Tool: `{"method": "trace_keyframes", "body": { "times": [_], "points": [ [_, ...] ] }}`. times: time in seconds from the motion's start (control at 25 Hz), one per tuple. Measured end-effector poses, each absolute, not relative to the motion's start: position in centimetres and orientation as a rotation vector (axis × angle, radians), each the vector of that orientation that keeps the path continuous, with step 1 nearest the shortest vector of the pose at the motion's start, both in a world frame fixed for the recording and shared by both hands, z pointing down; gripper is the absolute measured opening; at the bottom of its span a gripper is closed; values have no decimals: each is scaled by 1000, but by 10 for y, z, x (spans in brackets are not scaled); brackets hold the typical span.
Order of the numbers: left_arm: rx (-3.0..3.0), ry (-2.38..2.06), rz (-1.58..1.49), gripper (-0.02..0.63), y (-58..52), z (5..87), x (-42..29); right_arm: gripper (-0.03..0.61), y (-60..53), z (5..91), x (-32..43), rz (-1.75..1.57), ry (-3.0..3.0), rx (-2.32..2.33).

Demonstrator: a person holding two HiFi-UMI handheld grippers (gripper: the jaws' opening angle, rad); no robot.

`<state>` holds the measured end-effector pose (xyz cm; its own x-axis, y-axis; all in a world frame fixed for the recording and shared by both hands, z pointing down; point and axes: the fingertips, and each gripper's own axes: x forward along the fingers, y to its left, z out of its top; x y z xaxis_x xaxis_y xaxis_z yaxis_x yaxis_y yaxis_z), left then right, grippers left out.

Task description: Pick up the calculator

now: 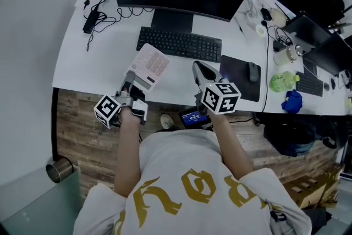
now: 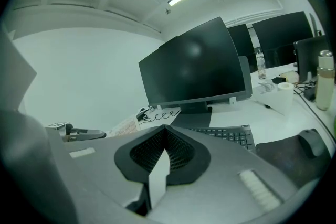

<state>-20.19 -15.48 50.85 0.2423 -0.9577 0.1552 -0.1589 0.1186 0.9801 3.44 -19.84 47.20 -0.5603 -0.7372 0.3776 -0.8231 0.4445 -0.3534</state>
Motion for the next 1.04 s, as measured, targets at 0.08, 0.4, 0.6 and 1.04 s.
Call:
{"method": "trace_keyframes", "body": {
  "times": [0.08,0.4,0.6,1.04],
  "points": [
    [1316,-1179,-847,69,-156,510,-203,25,-198,473,35,758,-2514,1376],
    [1304,-1174,-843,69,-160,514,-202,25,-201,475,40,774,-2496,1396],
    [1291,-1182,-841,69,-161,518,-204,25,-202,479,41,768,-2483,1395],
    [1267,-1194,-834,69,-163,527,-207,25,-206,484,41,777,-2469,1391]
  ]
}}
